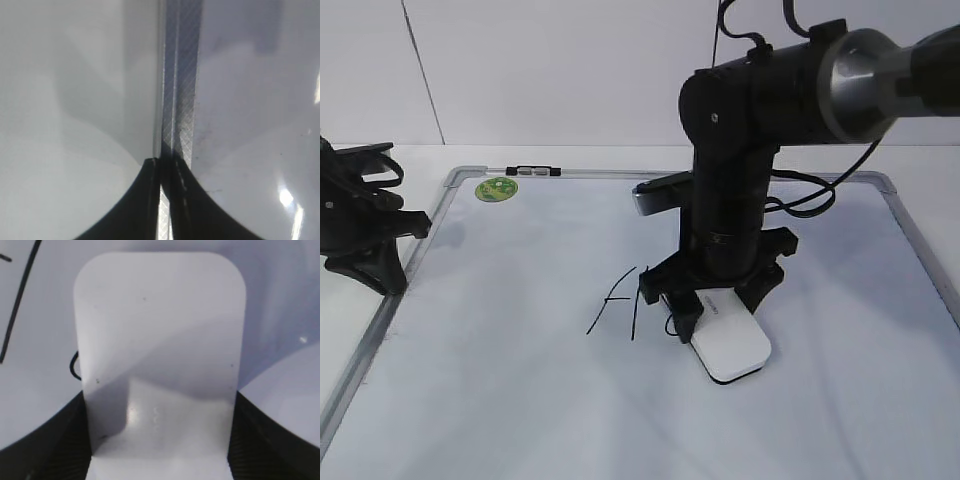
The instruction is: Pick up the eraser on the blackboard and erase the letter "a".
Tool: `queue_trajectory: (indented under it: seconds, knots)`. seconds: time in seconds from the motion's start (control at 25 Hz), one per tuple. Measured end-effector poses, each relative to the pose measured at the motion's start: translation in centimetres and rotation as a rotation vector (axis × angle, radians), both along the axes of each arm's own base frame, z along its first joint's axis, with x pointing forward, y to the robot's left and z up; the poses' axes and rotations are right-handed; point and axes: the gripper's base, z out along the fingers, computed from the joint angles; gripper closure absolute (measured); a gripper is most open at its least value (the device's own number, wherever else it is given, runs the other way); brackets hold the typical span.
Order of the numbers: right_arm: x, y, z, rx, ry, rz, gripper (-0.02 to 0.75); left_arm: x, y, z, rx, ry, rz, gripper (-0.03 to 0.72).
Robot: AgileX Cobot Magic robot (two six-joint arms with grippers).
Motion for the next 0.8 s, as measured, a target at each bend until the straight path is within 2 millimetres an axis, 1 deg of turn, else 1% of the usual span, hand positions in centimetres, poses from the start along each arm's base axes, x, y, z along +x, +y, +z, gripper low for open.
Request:
queue_trajectory:
  seconds: [0.2, 0.64, 0.8]
  knots:
    - [-0.66, 1.02, 0.0, 0.013, 0.004, 0.021, 0.205, 0.0, 0.0, 0.0, 0.0, 0.0, 0.0, 0.673]
    - [-0.68, 1.05, 0.0, 0.006, -0.001, 0.008, 0.205, 0.0, 0.01, 0.0, 0.001, 0.0, -0.001, 0.673]
    - [-0.29, 0.46, 0.0, 0.0, -0.004, -0.011, 0.205, 0.0, 0.01, 0.0, 0.001, 0.0, -0.001, 0.673]
